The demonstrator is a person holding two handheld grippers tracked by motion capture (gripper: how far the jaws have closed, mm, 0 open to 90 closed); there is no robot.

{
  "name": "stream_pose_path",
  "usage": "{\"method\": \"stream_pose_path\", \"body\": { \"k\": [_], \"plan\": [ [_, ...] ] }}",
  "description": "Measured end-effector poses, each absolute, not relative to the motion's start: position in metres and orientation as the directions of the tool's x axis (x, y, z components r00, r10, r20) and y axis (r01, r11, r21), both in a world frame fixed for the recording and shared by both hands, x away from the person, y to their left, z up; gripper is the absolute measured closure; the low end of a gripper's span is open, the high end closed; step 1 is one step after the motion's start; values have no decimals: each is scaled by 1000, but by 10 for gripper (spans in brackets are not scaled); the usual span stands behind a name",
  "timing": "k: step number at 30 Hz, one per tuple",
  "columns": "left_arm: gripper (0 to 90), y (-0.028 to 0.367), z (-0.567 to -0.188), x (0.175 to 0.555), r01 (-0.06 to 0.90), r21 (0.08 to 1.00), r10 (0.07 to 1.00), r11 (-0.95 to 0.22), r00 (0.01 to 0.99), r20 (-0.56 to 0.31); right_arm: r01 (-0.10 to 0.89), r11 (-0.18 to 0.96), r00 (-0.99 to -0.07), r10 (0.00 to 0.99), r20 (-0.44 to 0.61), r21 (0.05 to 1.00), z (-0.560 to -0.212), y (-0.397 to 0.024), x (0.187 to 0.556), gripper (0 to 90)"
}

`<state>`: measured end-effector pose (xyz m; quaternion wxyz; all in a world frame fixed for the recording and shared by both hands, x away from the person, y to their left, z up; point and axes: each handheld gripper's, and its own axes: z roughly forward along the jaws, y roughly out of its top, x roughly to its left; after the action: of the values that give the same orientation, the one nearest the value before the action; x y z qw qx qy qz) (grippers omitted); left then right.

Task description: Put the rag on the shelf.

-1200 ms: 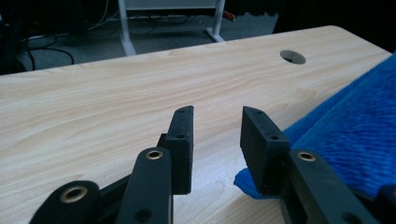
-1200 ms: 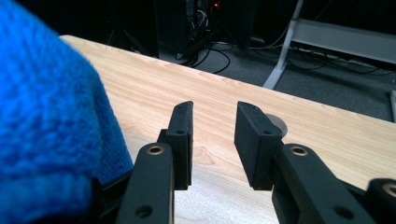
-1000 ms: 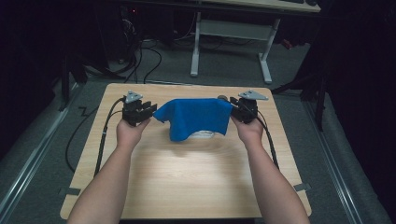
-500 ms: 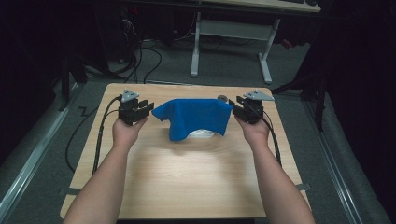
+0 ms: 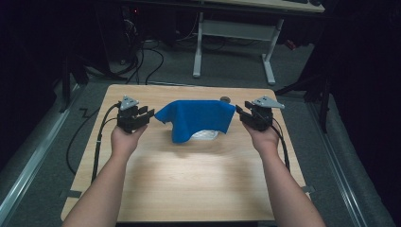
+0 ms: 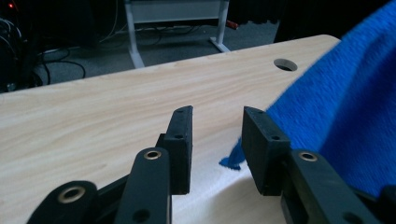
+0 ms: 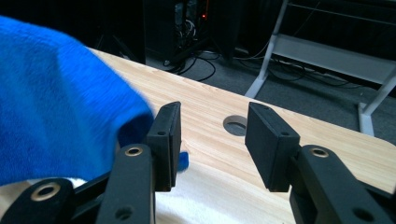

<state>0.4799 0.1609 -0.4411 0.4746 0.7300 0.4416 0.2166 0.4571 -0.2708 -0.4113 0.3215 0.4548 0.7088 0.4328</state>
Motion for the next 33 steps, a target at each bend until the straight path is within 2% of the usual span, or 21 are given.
{"method": "stream_pose_path", "body": {
  "k": [10, 12, 14, 18, 25, 31, 33],
  "plan": [
    [612, 169, -444, 444, 435, 885, 833, -164, 542, -112, 339, 226, -394, 916, -80, 913, -412, -276, 421, 524],
    [607, 171, -447, 431, 425, 888, 823, -176, 558, -104, 361, 251, -407, 909, -90, 898, -412, -276, 414, 494],
    [602, 172, -450, 420, 423, 888, 814, -181, 571, -106, 333, 274, -418, 901, -119, 902, -415, -276, 404, 491],
    [591, 173, -456, 403, 418, 888, 804, -192, 586, -101, 342, 319, -434, 888, -153, 884, -418, -272, 390, 464],
    [567, 171, -472, 367, 432, 877, 783, -211, 612, -113, 331, 309, -456, 880, -135, 892, -434, -266, 353, 459],
    [548, 157, -496, 335, 462, 853, 754, -241, 643, -135, 371, 319, -490, 865, -107, 872, -467, -252, 323, 446],
    [543, 148, -514, 322, 472, 830, 743, -298, 661, -109, 386, 321, -498, 862, -97, 865, -476, -247, 317, 441]
  ]
}}
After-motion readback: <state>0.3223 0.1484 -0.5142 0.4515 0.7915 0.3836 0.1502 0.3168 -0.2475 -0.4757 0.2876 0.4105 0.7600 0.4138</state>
